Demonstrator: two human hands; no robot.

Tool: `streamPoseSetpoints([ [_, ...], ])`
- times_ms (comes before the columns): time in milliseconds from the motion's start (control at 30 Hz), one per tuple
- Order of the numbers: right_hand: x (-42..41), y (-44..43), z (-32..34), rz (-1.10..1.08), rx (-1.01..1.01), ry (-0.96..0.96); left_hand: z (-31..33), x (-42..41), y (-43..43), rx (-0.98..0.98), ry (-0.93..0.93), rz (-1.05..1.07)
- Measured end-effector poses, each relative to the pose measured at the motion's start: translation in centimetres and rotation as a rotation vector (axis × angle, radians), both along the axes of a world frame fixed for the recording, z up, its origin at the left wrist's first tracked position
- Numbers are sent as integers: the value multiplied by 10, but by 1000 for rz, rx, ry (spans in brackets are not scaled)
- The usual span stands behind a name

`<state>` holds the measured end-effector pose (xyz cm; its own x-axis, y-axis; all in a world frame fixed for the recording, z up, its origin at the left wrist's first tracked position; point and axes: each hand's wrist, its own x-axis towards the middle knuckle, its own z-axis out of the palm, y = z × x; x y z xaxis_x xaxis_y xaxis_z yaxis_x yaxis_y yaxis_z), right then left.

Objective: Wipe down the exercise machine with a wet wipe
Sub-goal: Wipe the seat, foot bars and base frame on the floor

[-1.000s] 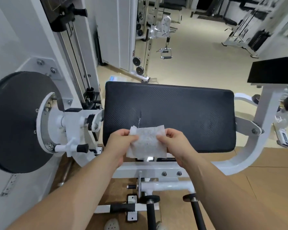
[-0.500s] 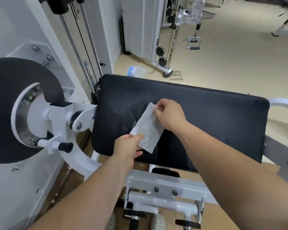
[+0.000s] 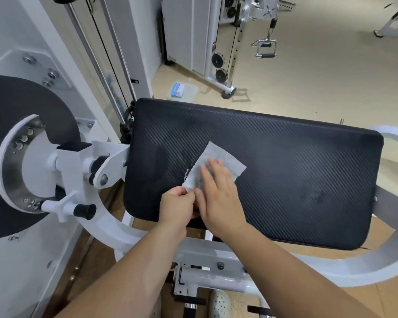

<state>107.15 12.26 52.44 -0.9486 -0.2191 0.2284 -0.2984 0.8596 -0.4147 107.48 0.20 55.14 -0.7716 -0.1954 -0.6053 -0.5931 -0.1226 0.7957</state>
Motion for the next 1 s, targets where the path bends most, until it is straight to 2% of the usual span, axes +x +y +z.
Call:
streamPoseSetpoints([
  [67,-15,-2,3,-55,66,-82,3,3,-12,-169,65,-58],
  [200,-29,-13,1,-155,299,-113,3,3,-49,-778,382,-126],
  [267,-29,-17,-4,-206,292,-81,-9,-3,-69,-1039,497,-213],
  [333,-26,-14,-10,-217,260,-37,-21,-10,-81,-1187,490,-385],
  [400,-17,-6,-19,-148,255,13,-34,-14,-84,-1231,481,-501],
  [500,-5,4,-27,-69,267,66,-45,-18,-82,-1245,481,-465],
  [600,-13,-2,-23,-115,259,79,-56,-21,-84,-1296,512,-431],
  [700,-27,-15,-16,-184,347,1,-65,-22,-88,-1325,563,-423],
  [833,-76,-10,3,-173,479,3,-72,-23,-88,-1362,602,-392],
  [1000,-137,-3,38,-125,518,23,-73,-23,-89,-1369,611,-375],
])
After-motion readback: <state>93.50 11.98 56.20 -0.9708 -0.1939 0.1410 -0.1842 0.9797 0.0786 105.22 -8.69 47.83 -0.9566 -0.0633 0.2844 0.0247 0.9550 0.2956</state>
